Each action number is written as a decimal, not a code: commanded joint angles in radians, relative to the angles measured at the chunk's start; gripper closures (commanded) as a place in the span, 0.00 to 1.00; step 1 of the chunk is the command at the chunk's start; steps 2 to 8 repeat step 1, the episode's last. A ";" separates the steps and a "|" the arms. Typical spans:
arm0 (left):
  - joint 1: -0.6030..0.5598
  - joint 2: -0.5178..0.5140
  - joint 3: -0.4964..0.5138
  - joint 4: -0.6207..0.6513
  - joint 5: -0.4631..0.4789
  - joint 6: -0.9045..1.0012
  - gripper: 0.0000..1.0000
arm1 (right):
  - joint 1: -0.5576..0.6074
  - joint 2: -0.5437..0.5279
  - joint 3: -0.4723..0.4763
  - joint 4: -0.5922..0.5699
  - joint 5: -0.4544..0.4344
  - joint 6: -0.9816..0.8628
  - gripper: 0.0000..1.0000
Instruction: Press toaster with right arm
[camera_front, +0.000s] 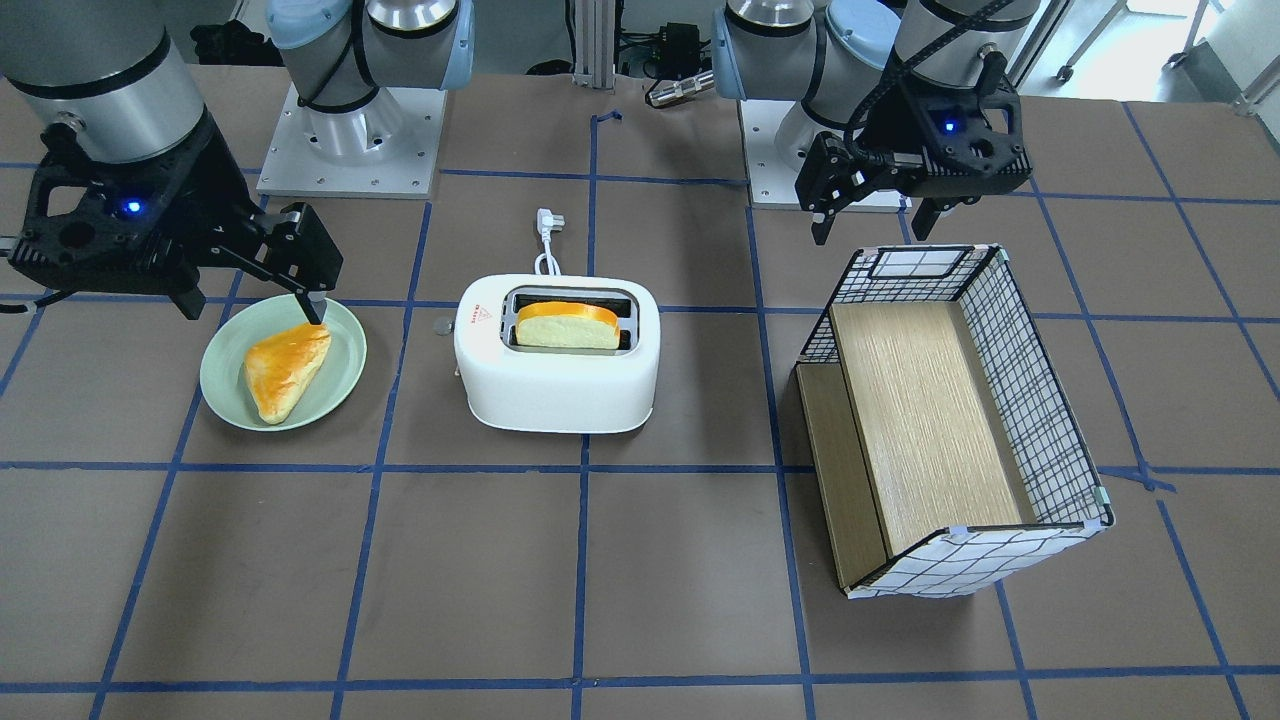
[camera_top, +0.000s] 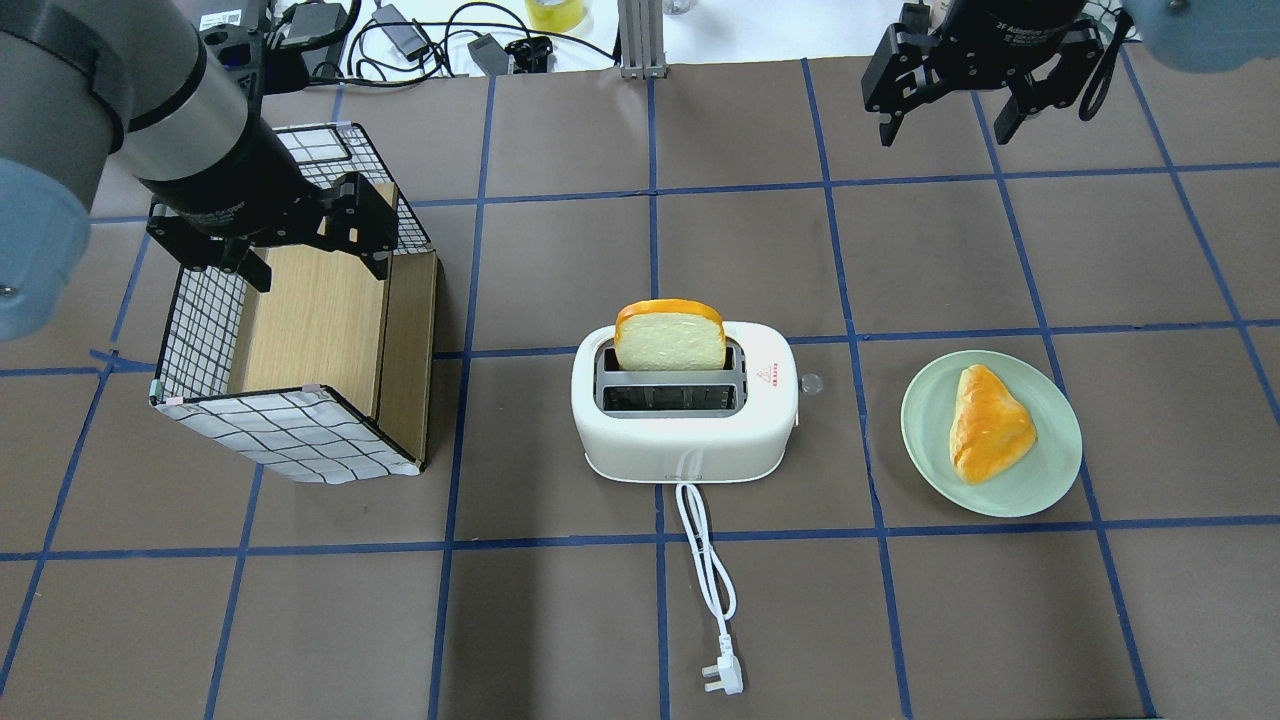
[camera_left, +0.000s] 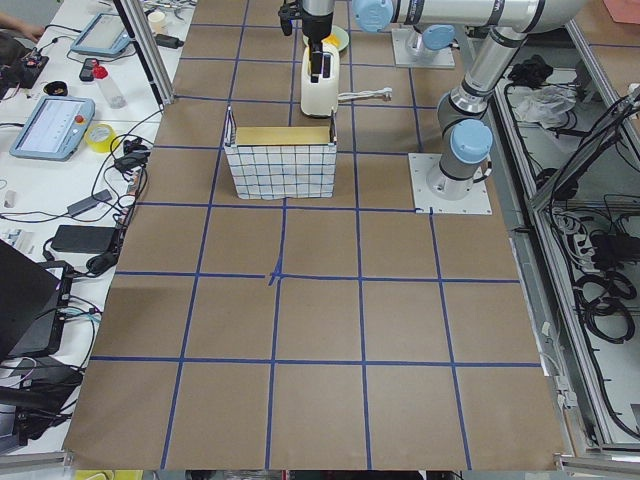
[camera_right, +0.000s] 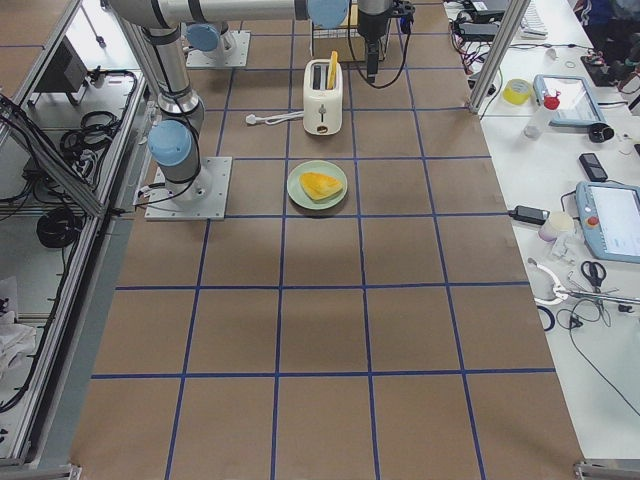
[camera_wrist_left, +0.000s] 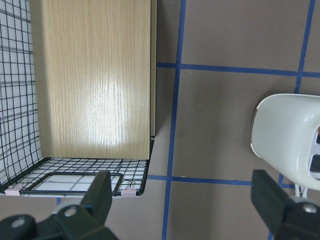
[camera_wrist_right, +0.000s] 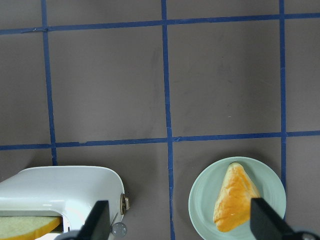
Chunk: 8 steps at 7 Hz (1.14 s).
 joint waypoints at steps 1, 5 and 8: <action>0.000 0.000 0.000 0.000 0.000 0.000 0.00 | 0.000 -0.004 0.000 0.000 0.000 -0.001 0.00; 0.000 0.000 0.000 0.000 0.000 0.000 0.00 | 0.000 -0.004 0.000 0.000 0.000 -0.001 0.00; 0.000 0.000 0.000 0.000 0.000 0.000 0.00 | 0.000 -0.004 0.000 0.000 0.000 -0.001 0.00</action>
